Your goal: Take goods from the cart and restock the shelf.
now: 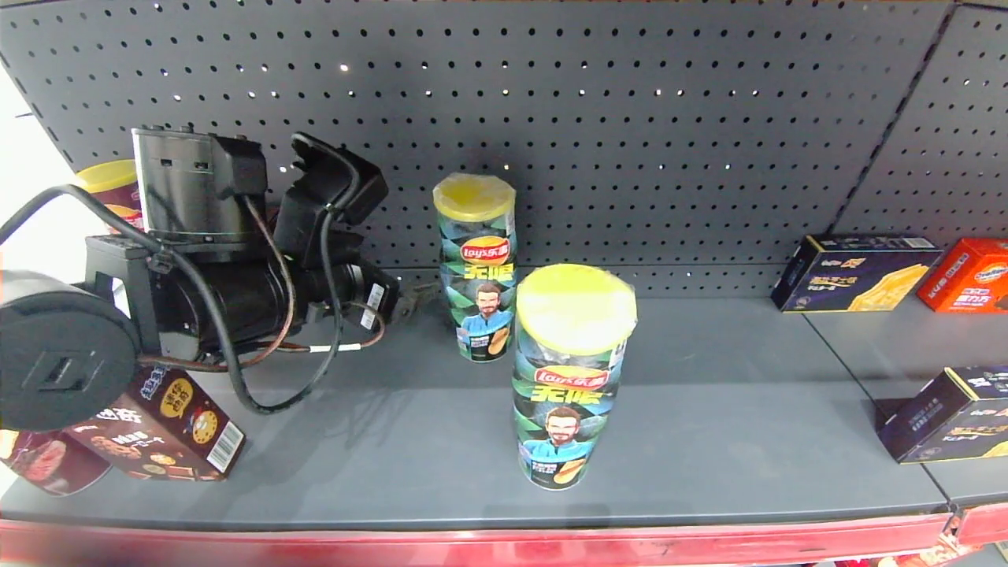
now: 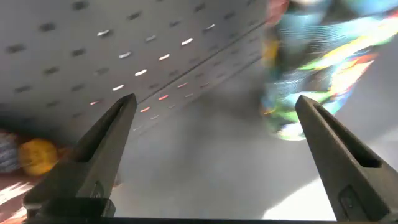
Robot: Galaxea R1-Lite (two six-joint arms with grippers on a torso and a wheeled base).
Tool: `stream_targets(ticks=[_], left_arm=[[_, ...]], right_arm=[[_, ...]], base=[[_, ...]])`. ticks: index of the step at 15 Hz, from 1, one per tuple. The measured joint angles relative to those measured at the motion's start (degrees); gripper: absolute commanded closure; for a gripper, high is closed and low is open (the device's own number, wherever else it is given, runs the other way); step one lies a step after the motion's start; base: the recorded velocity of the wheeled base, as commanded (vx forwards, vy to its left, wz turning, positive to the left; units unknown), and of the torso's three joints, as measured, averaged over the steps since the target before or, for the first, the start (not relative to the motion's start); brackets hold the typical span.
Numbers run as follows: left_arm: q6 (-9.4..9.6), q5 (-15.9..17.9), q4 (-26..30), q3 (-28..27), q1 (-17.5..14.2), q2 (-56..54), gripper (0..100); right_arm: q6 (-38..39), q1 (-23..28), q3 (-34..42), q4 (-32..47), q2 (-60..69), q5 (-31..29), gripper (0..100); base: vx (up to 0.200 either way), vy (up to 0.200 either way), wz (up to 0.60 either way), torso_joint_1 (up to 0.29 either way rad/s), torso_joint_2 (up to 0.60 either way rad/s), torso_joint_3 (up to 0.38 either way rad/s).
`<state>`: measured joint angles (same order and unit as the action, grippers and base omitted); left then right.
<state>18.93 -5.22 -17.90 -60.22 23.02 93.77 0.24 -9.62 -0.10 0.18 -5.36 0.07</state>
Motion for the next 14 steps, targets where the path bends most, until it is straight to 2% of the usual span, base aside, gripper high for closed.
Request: stream_targets(ticks=[3, 10, 14], left_arm=[[1.37, -3.73, 1.83, 0.11, -1.24, -0.77, 0], [0.91, -4.24, 1.29, -0.68, -0.74, 3.56, 0], [-1.41, -4.38, 1.21, -2.78, 1.57, 6.72, 0]], right_arm=[[0.00, -0.02, 0.00, 0.00, 0.00, 0.00, 0], [0.00, -0.05, 0.00, 0.00, 0.00, 0.00, 0], [0.00, -0.05, 0.00, 0.00, 0.00, 0.00, 0]], base=[[0.000, 0.000, 0.00, 0.000, 0.00, 0.000], [0.000, 0.000, 0.00, 0.000, 0.00, 0.000], [0.000, 0.000, 0.00, 0.000, 0.00, 0.000]])
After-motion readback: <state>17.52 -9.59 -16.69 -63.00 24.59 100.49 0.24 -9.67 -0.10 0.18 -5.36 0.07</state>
